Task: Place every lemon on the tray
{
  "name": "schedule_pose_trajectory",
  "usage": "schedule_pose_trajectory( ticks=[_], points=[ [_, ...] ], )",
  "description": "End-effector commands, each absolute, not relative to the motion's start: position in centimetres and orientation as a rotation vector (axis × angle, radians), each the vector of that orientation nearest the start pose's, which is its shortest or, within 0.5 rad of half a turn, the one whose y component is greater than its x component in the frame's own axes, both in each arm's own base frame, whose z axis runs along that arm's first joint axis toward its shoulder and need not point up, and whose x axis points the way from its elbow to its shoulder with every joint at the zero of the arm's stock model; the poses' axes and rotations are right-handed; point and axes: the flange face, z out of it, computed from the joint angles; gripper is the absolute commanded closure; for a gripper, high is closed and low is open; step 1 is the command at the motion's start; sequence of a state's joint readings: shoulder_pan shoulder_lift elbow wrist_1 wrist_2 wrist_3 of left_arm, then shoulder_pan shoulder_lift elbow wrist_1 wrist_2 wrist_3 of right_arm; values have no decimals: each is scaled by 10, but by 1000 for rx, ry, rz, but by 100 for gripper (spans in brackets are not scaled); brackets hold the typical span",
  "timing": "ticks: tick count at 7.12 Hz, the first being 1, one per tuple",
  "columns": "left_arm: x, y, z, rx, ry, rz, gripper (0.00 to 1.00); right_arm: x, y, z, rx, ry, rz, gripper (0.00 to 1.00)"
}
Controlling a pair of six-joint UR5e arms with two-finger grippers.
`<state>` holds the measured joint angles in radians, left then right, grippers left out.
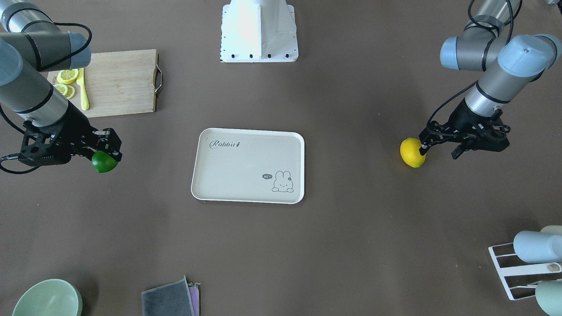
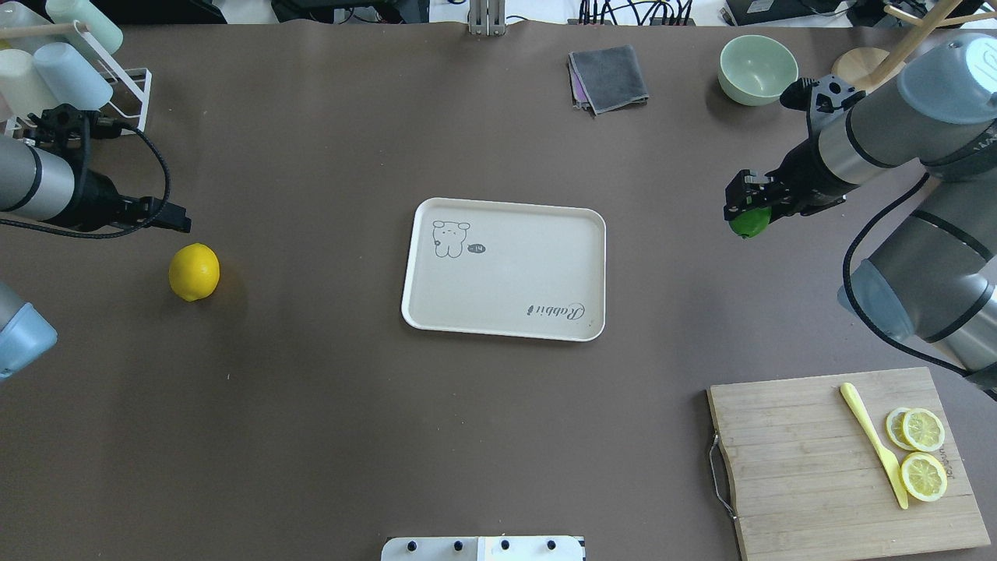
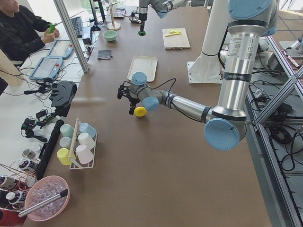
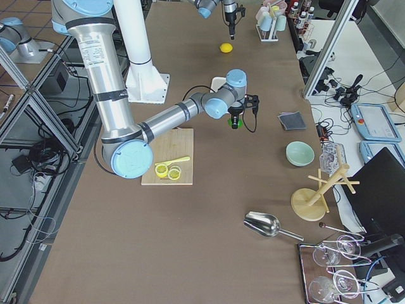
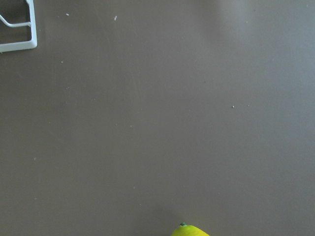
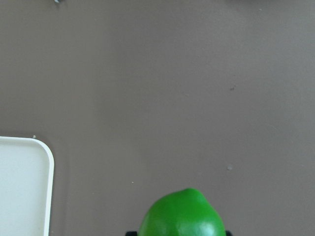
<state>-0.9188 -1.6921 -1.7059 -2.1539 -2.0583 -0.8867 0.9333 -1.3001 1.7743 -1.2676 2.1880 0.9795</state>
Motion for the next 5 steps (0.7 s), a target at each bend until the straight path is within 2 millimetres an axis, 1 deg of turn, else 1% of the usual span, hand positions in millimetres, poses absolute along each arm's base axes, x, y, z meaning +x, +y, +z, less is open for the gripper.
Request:
schedule_pose_trajectory(
  ticks=[1, 2, 3, 5],
  points=[
    [295, -489, 473, 269, 878, -22, 2, -304, -528, 339, 116, -986, 73, 100],
    [302, -486, 477, 265, 870, -15, 2, -312, -525, 334, 123, -993, 47, 100],
    [304, -486, 481, 259, 871, -15, 2, -319, -522, 328, 125, -1000, 36, 100],
    [315, -481, 482, 244, 867, -45, 2, -331, -519, 320, 126, -1006, 23, 100]
  ],
)
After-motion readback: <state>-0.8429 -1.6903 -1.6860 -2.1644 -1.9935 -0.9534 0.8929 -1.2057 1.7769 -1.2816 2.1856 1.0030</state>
